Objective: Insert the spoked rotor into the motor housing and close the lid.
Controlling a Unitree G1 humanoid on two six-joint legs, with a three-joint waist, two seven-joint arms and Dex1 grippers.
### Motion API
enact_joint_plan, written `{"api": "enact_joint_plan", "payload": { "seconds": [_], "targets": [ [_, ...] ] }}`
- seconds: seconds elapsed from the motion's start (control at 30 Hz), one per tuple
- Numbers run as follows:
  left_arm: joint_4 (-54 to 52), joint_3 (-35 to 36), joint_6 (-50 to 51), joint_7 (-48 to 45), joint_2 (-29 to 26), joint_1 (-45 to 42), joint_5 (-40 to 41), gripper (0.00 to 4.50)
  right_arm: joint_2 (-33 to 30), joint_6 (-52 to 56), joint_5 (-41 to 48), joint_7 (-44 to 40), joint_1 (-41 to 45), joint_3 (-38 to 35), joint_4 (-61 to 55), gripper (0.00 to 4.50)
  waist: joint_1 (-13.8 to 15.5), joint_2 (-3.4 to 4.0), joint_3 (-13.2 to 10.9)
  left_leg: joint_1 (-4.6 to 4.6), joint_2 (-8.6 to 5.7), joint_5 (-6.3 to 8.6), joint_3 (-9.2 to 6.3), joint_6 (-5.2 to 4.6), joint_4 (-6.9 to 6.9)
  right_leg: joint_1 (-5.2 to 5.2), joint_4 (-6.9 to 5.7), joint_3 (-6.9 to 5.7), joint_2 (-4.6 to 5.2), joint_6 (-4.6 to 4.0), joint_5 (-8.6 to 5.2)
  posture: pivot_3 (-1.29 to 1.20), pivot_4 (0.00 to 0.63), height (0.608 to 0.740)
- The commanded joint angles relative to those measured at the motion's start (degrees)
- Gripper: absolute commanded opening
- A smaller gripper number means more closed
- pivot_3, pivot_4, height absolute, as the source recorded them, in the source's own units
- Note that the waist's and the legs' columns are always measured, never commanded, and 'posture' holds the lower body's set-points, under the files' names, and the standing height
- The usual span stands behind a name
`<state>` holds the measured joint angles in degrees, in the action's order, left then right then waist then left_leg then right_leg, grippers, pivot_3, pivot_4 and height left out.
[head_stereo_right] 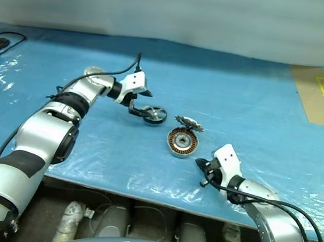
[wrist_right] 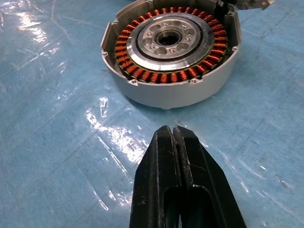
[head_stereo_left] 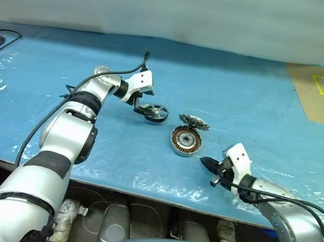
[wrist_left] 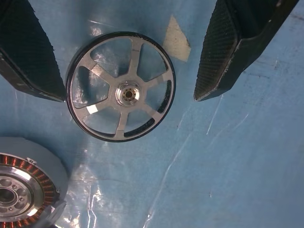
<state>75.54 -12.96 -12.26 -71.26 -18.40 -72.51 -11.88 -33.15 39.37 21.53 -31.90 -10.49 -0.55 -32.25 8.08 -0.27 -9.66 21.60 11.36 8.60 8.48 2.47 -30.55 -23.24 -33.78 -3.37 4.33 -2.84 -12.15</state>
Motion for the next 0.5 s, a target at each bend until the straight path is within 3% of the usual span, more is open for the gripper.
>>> {"api": "enact_joint_plan", "payload": {
  "seconds": [0.03, 0.5],
  "targets": [
    [-0.01, 0.05, -1.02, 2.85, 0.58, -1.8, -1.34, 4.5, 0.2, 0.01, 0.29, 0.84, -0.86, -0.26, -3.51, 0.01, 0.13, 0.0, 0.0, 0.0, 0.0, 0.0, 0.0, 0.0, 0.0, 0.0, 0.0, 0.0, 0.0, 0.0, 0.0, 0.0, 0.15, 0.74],
    [0.59, -0.57, -2.3, 4.32, 2.36, -0.62, -4.58, 4.5, 0.48, -2.35, 5.35, -0.46, -0.5, -4.17, -11.37, 0.01, 0.63, -0.02, -0.01, 0.01, 0.0, 0.03, -0.02, -0.06, 0.0, 0.01, 0.01, -0.02, 0.0, 0.04, 0.01, 0.0, 0.15, 0.74]
  ]
}}
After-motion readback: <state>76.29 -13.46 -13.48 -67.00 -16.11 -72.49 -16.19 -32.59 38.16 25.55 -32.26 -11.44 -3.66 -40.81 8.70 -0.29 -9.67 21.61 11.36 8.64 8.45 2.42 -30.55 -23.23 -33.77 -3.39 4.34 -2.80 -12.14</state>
